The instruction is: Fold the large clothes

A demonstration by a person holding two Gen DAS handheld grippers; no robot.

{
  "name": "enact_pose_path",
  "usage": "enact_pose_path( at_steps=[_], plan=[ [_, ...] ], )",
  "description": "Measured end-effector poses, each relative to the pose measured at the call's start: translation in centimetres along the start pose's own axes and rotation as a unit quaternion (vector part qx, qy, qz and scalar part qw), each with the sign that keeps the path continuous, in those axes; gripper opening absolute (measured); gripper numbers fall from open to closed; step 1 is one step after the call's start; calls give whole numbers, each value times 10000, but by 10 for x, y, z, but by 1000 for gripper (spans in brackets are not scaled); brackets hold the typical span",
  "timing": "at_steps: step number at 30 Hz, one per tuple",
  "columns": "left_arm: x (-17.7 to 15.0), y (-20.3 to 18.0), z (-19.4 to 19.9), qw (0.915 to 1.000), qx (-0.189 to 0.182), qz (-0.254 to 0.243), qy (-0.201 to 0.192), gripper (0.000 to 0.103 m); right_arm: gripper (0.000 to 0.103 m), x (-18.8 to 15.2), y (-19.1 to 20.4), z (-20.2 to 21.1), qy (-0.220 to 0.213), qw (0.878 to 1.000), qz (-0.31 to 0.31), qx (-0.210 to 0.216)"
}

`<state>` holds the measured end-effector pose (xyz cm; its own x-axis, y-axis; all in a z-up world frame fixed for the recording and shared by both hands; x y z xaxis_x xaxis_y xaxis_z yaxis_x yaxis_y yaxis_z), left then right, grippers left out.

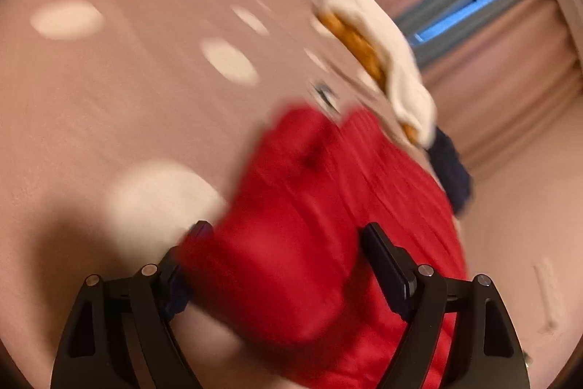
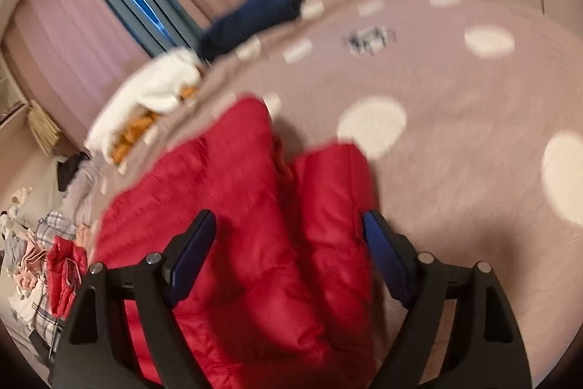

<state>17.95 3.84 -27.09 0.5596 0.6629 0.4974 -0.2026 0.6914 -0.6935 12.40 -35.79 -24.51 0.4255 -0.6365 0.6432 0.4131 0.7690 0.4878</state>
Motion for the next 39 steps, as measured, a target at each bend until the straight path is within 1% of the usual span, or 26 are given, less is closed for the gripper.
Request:
enact_pose_path(
  at_steps=[1, 2, 4, 7, 9, 11, 13, 17, 20, 21, 24, 27, 29, 30, 32, 33, 34, 35, 37, 39],
  plan=[
    [-6, -6, -3, 9999, -29, -114, 56, 82, 81, -4, -1, -6, 82, 9999, 18, -92],
    [-11, -12, -6, 9995, 30, -310, 30, 83, 81, -7, -1, -11, 126, 9998, 56, -162],
    [-15, -19, -12, 9991, 54, -415, -19, 84, 81, -9, -2, -15, 134, 9998, -18, -170],
    [-14, -23, -20, 9996, -24, -253, -87, 84, 81, -11, -4, -19, 156, 9996, -196, -124],
    [-10, -23, -26, 9999, 22, -132, -100, 84, 81, -11, -5, -21, 138, 9996, -186, -155],
    [-6, -22, -31, 9996, 196, -90, -169, 82, 81, -12, -3, -22, 80, 9996, -139, -223],
    [-5, -22, -34, 9985, 430, -129, -317, 81, 81, -11, -2, -24, 22, 9996, -104, -270],
    [-4, -22, -39, 9939, 867, -312, -612, 78, 81, -10, 1, -29, -6, 9993, 52, -382],
    [-2, -21, -42, 9898, 1156, -404, -734, 78, 81, -10, 0, -32, 69, 9989, 136, -442],
    [-2, -20, -42, 9888, 1219, -426, -750, 78, 82, -11, 0, -32, 102, 9989, 121, -444],
    [0, -18, -45, 9871, 1319, -449, -785, 78, 82, -13, -3, -19, 132, 9991, -220, -334],
    [2, -17, -46, 9871, 1314, -421, -816, 76, 84, -23, -4, -4, 89, 9984, -562, -62],
    [3, -16, -44, 9863, 1329, -380, -897, 66, 84, -32, 0, -3, 144, 9990, -407, -98],
    [4, -15, -41, 9857, 1327, -354, -976, 63, 83, -34, 4, -4, 149, 9995, -222, -176],
    [6, -16, -38, 9858, 1287, -329, -1023, 53, 76, -37, 13, -9, 164, 9995, 79, -255],
    [9, -17, -35, 9853, 1290, -321, -1070, 50, 71, -37, 17, -13, 160, 9995, 124, -236],
    [13, -18, -33, 9845, 1313, -350, -1113, 45, 67, -38, 19, -17, 155, 9996, 125, -204],
    [17, -19, -30, 9834, 1333, -411, -1162, 39, 64, -37, 23, -22, 161, 9997, 125, -122],
    [28, -21, -25, 9799, 1424, -554, -1285, 35, 57, -37, 35, -34, 277, 9994, 178, 109],
    [42, -17, -21, 9789, 1486, -478, -1322, 32, 55, -38, 52, -48, 458, 9976, 390, 348]
  ],
)
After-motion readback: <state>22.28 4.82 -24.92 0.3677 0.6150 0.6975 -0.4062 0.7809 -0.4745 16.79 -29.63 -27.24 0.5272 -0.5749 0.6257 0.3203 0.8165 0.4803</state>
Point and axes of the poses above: each gripper's, at about its wrist camera, not at the fingertips, and z roughly against the way its jaws point, y to its left, x to its top, the point moved 9 cm from there along -z, roughly the way its jaws point, and after that the axes turned 4 degrees about -y, right-handed, at the moved point
